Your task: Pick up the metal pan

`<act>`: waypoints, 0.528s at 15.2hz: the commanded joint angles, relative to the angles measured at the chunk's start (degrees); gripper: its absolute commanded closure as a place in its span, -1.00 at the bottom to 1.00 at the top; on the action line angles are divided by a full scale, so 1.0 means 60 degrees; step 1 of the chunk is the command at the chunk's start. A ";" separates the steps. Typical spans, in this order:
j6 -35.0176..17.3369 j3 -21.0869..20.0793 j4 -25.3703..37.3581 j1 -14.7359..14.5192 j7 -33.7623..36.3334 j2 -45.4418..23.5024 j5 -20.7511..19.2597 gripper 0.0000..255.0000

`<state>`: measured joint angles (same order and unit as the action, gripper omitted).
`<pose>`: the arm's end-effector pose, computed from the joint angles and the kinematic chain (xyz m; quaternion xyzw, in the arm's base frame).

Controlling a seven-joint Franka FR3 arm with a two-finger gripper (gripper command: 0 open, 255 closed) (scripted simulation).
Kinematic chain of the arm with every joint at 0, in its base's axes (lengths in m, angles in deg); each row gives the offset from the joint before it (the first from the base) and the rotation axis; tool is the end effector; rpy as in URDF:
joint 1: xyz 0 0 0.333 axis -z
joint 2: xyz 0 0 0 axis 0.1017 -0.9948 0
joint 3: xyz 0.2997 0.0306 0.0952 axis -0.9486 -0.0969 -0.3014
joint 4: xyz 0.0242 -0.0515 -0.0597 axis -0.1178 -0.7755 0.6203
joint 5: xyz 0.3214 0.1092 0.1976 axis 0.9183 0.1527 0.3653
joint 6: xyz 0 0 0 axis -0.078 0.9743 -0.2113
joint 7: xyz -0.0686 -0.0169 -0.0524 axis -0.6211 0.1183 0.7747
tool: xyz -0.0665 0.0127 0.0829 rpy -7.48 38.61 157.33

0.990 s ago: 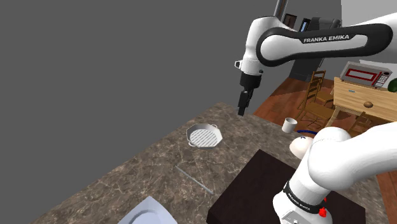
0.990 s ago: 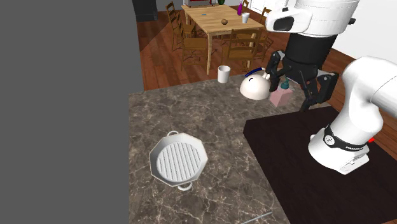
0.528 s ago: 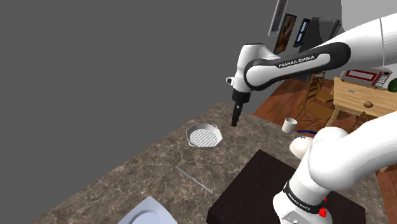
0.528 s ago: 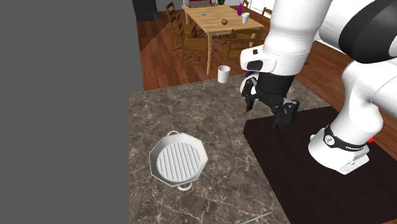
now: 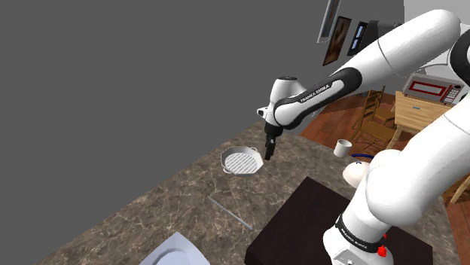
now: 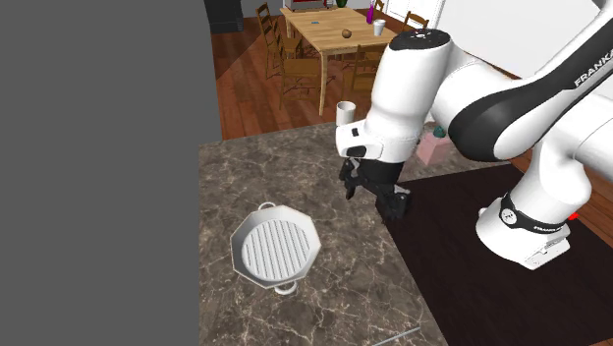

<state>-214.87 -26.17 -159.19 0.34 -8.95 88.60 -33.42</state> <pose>0.3987 -0.0581 0.3236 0.9588 0.2832 0.0210 0.0006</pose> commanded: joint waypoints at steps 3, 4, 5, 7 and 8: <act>-0.1734 0.0360 0.0315 -0.0349 -0.1345 -0.1816 0.0590 -1.00; -0.2106 0.0407 0.0441 -0.0424 -0.1761 -0.2272 0.0863 -1.00; -0.2457 0.0421 0.0586 -0.0479 -0.2214 -0.2733 0.1192 -1.00; -0.3092 0.0307 0.0932 -0.0484 -0.3213 -0.3654 0.1983 -1.00; -0.3374 0.0174 0.1134 -0.0420 -0.3735 -0.4108 0.2410 -1.00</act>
<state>-233.07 -24.45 -154.23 -2.21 -27.72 67.62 -22.12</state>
